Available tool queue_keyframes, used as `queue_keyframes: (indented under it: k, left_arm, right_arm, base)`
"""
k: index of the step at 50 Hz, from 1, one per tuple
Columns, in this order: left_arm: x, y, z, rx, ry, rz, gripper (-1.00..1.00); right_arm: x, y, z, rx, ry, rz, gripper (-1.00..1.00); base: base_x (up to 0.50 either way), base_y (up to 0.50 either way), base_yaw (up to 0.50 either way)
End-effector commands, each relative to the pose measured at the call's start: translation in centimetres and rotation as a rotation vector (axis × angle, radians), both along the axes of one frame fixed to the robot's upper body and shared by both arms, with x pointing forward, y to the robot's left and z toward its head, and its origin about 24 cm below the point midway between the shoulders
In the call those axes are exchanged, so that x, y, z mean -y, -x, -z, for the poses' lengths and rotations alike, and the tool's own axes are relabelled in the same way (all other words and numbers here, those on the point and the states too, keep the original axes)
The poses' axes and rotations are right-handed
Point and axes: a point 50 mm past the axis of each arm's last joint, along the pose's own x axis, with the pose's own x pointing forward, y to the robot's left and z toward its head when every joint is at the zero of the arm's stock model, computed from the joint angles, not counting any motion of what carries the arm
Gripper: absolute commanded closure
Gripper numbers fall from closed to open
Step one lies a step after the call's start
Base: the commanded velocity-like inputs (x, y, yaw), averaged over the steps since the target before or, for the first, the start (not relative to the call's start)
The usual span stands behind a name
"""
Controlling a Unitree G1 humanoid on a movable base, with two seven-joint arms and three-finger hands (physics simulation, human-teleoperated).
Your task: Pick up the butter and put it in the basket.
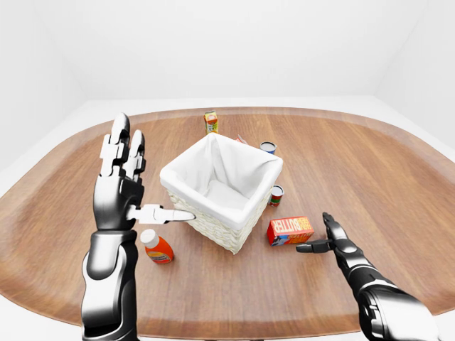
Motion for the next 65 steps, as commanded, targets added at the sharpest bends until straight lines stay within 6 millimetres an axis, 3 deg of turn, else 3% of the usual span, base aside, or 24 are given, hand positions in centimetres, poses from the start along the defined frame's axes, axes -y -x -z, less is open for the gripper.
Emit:
queue_keyframes:
  k: [1,13,30,45,46,47,48,65]
  left_arm:
    - [-0.2,0.8,-0.2,0.015,0.005,-0.006,-1.00]
    - [-0.6,2.3,0.3,0.003,0.008,-0.008,-1.00]
    - [-0.3,2.8,0.7,-0.017,0.002,0.008,-1.00]
    - [-0.2,3.8,0.3,0.006,-0.001,0.015,-1.00]
    - [-0.2,3.9,0.3,0.008,-0.002,0.015,-1.00]
    - [-0.1,4.0,0.2,0.011,-0.002,0.015,-1.00]
    - [-0.1,4.1,0.1,0.014,-0.003,0.016,-1.00]
    - [0.0,4.5,-0.3,0.036,-0.005,0.018,-1.00]
  right_arm:
    - [-1.6,-0.1,0.6,0.013,-0.084,0.043,-1.00]
    - [-2.8,-0.6,0.6,0.032,-0.140,0.045,-1.00]
    - [-5.1,-1.7,0.4,0.044,-0.152,-0.007,-1.00]
    - [-4.8,0.0,1.8,-0.034,0.072,-0.065,-1.00]
    - [-4.6,0.1,1.8,-0.035,0.113,-0.065,-0.71]
    - [-4.8,0.3,2.1,-0.044,0.099,-0.070,0.80]
    - [-4.8,0.6,2.3,-0.056,0.130,-0.089,1.00]
    - [-4.5,2.6,3.4,-0.085,0.406,-0.148,1.00]
  base:
    - [0.00,0.00,0.00]
    - [0.00,0.00,0.00]
    - [0.00,0.00,0.00]
    - [0.00,0.00,0.00]
    - [0.00,0.00,0.00]
    - [0.00,0.00,0.00]
    - [0.00,0.00,0.00]
    - [0.00,0.00,0.00]
